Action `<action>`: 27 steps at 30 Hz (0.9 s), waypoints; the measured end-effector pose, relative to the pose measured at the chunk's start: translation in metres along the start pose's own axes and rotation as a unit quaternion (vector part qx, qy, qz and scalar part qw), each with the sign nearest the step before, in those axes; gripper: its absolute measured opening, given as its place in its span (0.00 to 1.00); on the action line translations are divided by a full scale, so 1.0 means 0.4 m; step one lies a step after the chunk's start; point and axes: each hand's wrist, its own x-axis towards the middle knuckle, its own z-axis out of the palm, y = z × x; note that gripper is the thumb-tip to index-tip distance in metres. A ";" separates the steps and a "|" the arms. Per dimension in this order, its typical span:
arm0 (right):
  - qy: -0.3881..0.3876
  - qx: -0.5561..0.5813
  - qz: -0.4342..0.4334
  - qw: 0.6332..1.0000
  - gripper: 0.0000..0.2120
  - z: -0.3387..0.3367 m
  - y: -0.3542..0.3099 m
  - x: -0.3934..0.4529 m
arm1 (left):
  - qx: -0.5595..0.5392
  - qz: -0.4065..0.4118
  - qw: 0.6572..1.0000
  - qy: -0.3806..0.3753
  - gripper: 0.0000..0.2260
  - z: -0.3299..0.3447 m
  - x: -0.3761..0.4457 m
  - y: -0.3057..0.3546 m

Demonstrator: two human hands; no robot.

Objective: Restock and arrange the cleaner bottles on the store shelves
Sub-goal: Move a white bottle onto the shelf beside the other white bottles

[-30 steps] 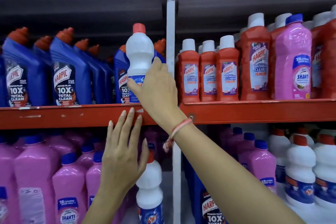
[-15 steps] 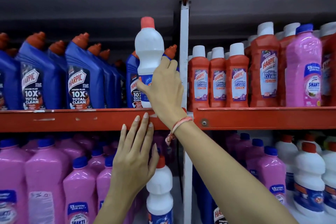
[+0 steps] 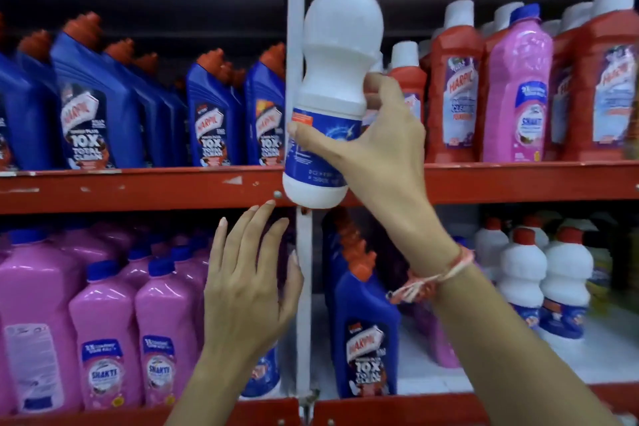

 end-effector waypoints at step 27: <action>-0.072 -0.143 0.136 0.978 0.39 -0.688 0.712 -0.218 | -0.064 -0.147 0.929 -0.334 0.27 0.284 -0.314 0.657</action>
